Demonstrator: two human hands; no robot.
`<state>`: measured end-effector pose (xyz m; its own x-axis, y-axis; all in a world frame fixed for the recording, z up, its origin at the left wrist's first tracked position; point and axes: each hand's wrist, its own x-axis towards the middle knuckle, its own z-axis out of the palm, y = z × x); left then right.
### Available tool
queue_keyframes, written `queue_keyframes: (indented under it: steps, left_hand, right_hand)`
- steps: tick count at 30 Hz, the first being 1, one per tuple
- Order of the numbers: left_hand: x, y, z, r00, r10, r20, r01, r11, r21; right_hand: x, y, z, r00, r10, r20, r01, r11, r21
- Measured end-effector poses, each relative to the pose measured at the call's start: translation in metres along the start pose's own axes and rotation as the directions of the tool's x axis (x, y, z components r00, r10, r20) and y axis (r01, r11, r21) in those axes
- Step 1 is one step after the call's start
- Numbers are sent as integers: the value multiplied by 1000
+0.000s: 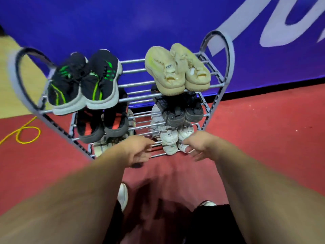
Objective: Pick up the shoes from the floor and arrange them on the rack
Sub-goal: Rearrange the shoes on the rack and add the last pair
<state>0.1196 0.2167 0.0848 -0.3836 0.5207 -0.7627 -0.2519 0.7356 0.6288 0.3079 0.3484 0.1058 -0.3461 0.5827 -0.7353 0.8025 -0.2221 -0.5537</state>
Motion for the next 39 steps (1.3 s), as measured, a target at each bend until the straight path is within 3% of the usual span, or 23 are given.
queue_keyframes:
  steps: [5, 8, 13, 26, 33, 39]
  left_hand:
    - [-85, -21, -65, 995, 96, -31, -93, 990, 107]
    - [-129, -42, -109, 981, 132, -140, -104, 976, 192]
    - [-170, -68, -164, 961, 100, -258, -62, 987, 151]
    - [-68, -87, -166, 969, -34, -246, 23, 999, -45]
    - [6, -84, -154, 972, -131, -195, 81, 965, -248]
    - [56, -97, -143, 942, -250, -225, 107, 857, -505]
  right_hand:
    - [-54, -24, 33, 991, -128, -27, 130, 989, 68]
    - [-84, -40, 64, 975, -224, -19, 224, 971, 88]
    - [-111, -50, 109, 945, -322, 60, 326, 941, -86]
    - [-40, -80, 161, 975, -208, 75, 221, 937, -271]
    - [28, -85, 182, 997, -70, 30, 74, 983, -171]
    - [69, -86, 204, 997, 74, 14, -74, 996, 50]
